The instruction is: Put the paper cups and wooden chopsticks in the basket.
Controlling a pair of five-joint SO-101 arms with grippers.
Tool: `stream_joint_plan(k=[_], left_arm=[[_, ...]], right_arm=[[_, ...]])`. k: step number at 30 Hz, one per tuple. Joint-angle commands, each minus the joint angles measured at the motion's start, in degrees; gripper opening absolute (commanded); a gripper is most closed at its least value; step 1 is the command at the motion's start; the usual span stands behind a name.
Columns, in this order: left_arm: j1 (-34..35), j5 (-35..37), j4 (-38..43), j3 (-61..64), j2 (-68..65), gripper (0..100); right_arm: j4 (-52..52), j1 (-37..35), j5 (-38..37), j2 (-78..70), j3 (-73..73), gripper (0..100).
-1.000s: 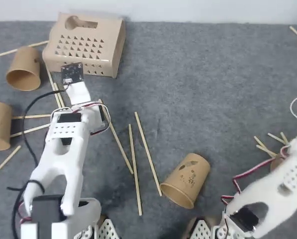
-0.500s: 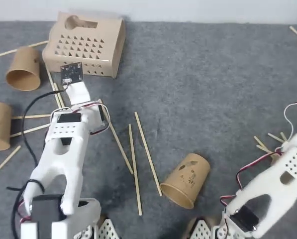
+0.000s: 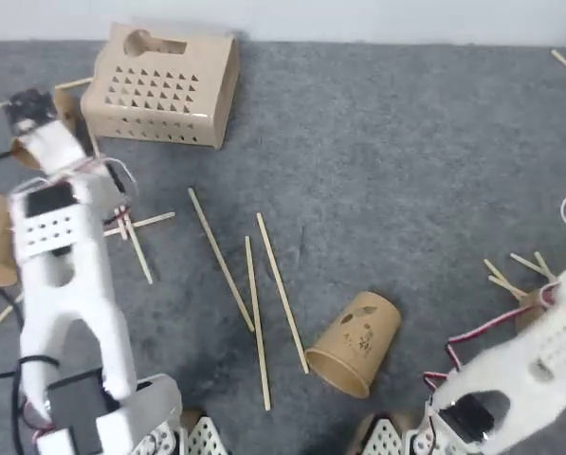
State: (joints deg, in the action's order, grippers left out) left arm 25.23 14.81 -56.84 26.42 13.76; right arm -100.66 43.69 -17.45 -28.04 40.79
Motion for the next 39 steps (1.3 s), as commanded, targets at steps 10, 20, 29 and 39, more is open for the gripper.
stream_joint_plan(k=[10,20,29,39], left_arm=[[-5.63,0.09,-2.37,3.47,2.73,1],[-11.34,-1.85,10.11,25.63,19.96,1],[-8.53,-1.58,20.92,29.85,14.59,1],[-8.7,-1.49,22.86,30.29,13.89,1]], right_arm=[[8.13,-0.4,-9.49,33.89,-43.16,12.3],[20.97,5.58,-14.68,39.69,-56.26,12.6],[15.78,3.74,-18.11,36.79,-55.74,12.3],[33.01,-4.18,-16.0,27.03,-55.03,12.7]])
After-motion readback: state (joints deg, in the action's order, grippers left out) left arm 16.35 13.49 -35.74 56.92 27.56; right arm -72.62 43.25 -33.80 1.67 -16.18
